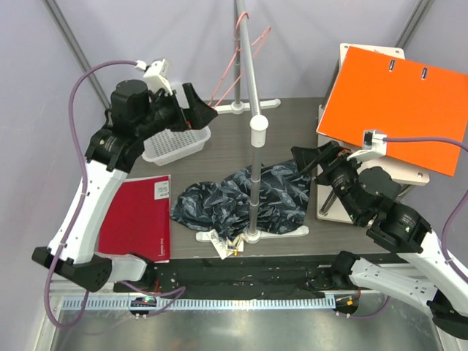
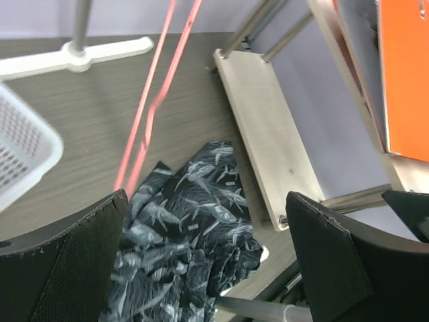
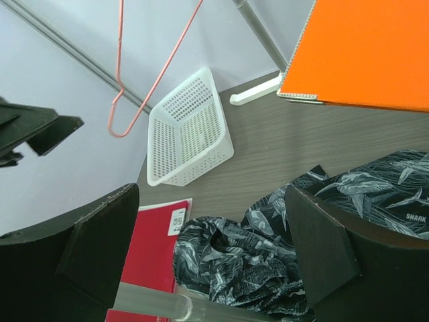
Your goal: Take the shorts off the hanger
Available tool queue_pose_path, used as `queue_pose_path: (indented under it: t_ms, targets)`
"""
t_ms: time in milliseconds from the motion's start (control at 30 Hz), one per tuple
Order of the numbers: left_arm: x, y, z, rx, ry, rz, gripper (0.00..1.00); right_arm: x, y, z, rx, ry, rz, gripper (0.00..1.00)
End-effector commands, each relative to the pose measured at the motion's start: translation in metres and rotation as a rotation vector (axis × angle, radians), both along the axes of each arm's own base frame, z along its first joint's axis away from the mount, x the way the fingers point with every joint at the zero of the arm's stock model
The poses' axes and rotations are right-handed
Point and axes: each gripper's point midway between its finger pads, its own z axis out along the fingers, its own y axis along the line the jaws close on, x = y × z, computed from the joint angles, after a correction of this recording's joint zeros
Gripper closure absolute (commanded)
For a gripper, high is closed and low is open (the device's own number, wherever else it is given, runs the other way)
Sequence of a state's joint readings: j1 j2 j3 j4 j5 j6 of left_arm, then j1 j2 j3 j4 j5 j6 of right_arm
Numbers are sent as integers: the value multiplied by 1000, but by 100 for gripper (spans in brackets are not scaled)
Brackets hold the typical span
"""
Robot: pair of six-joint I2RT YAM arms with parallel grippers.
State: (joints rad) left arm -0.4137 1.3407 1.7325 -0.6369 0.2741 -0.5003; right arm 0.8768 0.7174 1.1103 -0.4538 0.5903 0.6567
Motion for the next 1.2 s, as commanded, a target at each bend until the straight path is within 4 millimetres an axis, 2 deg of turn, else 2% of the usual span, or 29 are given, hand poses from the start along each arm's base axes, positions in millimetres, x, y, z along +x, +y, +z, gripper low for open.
queue_pose_path:
  t_ms: [0,33,67,100,133,167,200,233,300,333,400,433,500,567,667,733,767,800,867,1000,1167]
  targets:
    - [-24,52,14,-13,-51,224,0,5,0,-2,-2,-5,-25,5]
    - [-28,62,9,-8,-45,271,0,5,0,-1,-3,-8,-25,5]
    - [-40,89,16,-29,-72,393,0,5,0,-1,-5,-8,-25,5]
    - [-42,98,-7,-9,-34,440,0,6,0,-3,-10,-6,-25,5]
    - [-48,108,-13,-11,-28,491,0,5,0,-3,-7,-6,-25,5]
    - [-64,121,-12,-61,-33,536,0,6,0,-3,-7,-6,-27,5]
    - [-69,132,-22,-56,-14,588,0,5,0,-4,-6,-7,-25,5]
    - [-73,135,-44,-43,28,605,0,6,0,-4,-6,-7,-25,5]
    - [-86,140,-66,-61,96,630,0,6,1,-6,-7,-6,-27,5]
    - [-88,138,-85,-46,149,627,0,6,1,-7,-4,-7,-25,5]
    - [-91,129,-109,-47,255,613,0,7,3,-9,0,-6,-22,5]
    - [-98,123,-126,-30,332,584,0,7,4,-10,0,-3,-19,5]
    - [-99,113,-161,-29,477,593,0,7,6,-13,2,3,-12,5]
    - [-108,98,-194,-4,612,535,0,6,7,-13,6,4,-6,5]
    - [-115,61,-221,-51,740,360,0,6,6,-15,10,7,-7,5]
    - [-118,45,-230,-111,792,308,0,5,6,-16,12,9,-5,5]
    - [-115,35,-224,-174,778,267,0,5,6,-17,10,11,-5,5]
    - [-119,34,-239,-182,805,275,0,5,6,-17,12,14,-4,5]
    - [-119,28,-232,-250,760,268,0,4,6,-19,11,17,-6,5]
    - [-131,22,-248,-277,780,277,0,5,4,-24,13,21,-14,5]
    - [-147,-2,-264,-258,816,231,0,5,6,-24,17,20,-8,5]
